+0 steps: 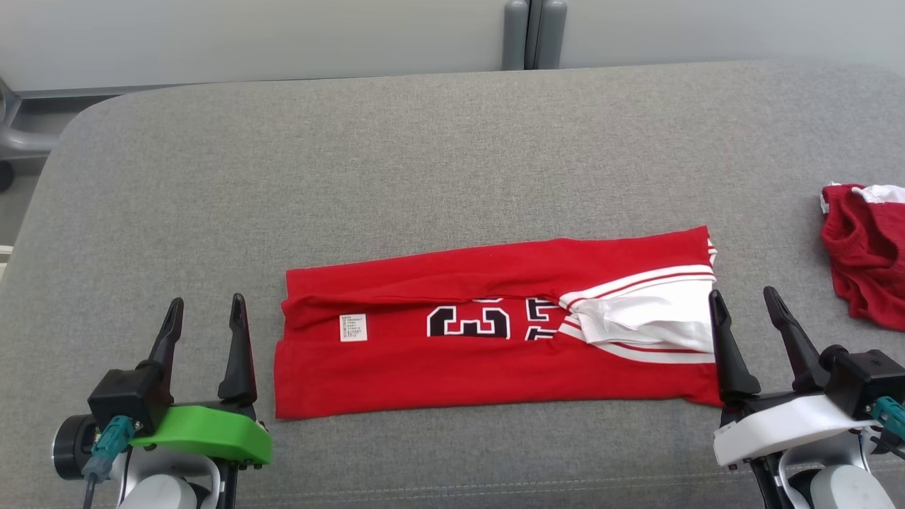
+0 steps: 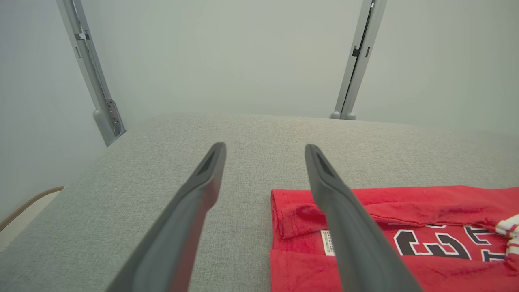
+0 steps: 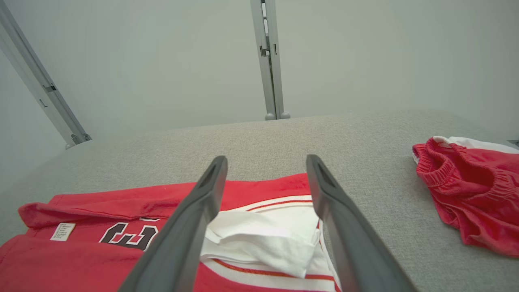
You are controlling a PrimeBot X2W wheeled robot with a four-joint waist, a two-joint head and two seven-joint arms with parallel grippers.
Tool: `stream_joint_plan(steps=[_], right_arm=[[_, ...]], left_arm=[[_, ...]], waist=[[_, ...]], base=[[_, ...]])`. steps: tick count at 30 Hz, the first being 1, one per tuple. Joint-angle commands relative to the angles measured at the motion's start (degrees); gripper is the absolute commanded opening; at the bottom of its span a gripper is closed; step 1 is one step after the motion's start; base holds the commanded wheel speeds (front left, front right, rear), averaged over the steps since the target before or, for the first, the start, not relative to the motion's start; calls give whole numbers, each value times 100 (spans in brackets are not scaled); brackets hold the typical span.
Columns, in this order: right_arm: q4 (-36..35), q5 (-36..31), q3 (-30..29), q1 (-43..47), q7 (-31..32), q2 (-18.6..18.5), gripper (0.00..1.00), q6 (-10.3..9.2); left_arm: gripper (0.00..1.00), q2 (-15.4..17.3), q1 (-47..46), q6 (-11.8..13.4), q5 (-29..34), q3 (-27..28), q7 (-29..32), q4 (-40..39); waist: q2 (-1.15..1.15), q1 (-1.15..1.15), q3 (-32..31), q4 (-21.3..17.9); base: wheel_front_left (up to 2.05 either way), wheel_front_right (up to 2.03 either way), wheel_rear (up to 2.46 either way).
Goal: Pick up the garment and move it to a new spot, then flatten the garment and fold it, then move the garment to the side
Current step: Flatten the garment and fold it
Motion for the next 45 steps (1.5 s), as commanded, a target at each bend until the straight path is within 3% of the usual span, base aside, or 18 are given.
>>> stream_joint_plan(steps=[1, 19, 29, 38, 45], right_arm=[[32, -50, -14, 47, -40, 1, 100, -1], [298, 53, -198, -175, 96, -100, 100, -1], [1726, 342, -327, -864, 135, -630, 100, -1], [3255, 530, 223, -1798, 171, -934, 100, -2], [3612, 1078, 812, -1703, 221, -947, 100, 2]], left_arm=[[100, -63, -53, -42, 152, 106, -44, 31], [100, -428, -35, -339, 558, 432, -46, 277], [100, -639, -377, -541, 730, 313, -46, 331], [100, -890, -710, -770, 893, 349, -41, 503], [100, -1041, -727, -884, 996, 438, -40, 611]], waist=[[0, 0, -33, 18], [0, 0, 79, 226], [0, 0, 560, 441], [0, 0, 921, 557], [0, 0, 913, 553]], base=[[0, 0, 0], [0, 0, 0], [0, 0, 0], [0, 0, 0], [0, 0, 0]])
